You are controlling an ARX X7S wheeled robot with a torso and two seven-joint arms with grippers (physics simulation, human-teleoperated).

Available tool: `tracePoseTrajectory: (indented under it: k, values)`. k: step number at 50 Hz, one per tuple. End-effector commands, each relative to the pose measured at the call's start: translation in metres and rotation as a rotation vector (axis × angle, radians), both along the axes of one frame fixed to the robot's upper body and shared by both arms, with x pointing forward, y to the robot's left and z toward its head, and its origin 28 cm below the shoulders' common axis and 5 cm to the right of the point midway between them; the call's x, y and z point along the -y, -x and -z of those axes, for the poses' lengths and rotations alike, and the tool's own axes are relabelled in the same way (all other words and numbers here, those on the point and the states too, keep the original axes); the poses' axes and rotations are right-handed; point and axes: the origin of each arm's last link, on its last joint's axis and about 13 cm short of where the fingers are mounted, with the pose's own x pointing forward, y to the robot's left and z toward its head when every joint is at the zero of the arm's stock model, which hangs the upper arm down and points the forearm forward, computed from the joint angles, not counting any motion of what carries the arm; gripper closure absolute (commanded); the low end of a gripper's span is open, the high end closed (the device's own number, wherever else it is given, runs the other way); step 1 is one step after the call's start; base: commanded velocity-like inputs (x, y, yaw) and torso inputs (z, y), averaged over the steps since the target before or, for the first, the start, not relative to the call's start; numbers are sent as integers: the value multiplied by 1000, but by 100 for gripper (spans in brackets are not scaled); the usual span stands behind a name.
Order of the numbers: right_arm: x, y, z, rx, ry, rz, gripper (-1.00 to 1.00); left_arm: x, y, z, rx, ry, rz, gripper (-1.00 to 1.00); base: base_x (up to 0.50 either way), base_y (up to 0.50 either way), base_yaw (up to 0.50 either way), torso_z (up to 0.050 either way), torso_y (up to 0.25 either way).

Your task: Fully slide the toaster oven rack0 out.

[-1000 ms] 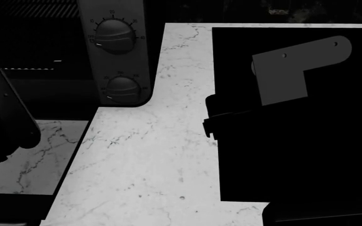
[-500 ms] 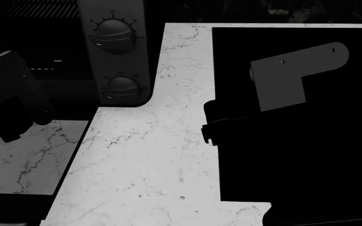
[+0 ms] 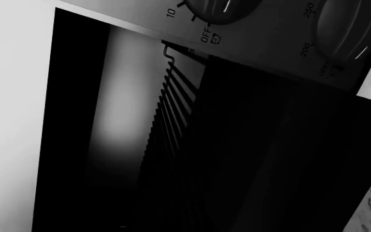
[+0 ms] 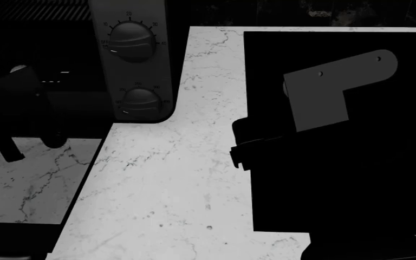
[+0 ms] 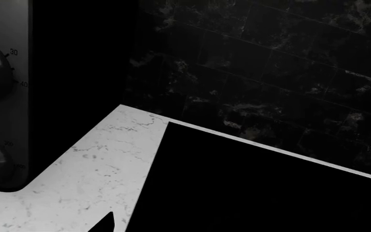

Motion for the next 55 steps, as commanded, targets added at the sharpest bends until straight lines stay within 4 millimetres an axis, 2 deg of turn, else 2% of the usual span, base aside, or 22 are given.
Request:
tracePoseTrajectory:
  k: [1, 7, 14, 21, 35, 44, 45, 55]
  values:
    - [1, 2, -5, 11, 6, 6, -100, 1, 21, 4, -1, 2, 10, 100, 0, 0, 0, 0, 0]
    - [2, 3, -5, 16, 4, 11, -100, 1, 50, 12, 18, 30, 15, 100, 0, 0, 0, 0, 0]
    - [2, 4, -2, 8, -21, 9, -100, 2, 84, 6, 44, 124, 31, 100, 0, 0, 0, 0, 0]
    - [2, 5, -1, 8, -33, 5, -100, 7, 116, 12, 61, 151, 44, 100, 0, 0, 0, 0, 1]
    - [0, 6, 1, 15, -58, -2, -100, 24, 153, 19, 84, 227, 106, 100, -3, 0, -1, 0, 2]
    - [-1, 6, -1, 30, -20, 0, -100, 23, 170, 14, 119, 222, 91, 100, -4, 0, 0, 0, 4]
    - [-1, 7, -2, 31, -18, -1, -100, 23, 174, 12, 127, 222, 86, -100, 0, 0, 0, 0, 0]
    - [-2, 6, -1, 31, -14, -2, -100, 22, 219, 7, 124, 213, 60, -100, 0, 0, 0, 0, 0]
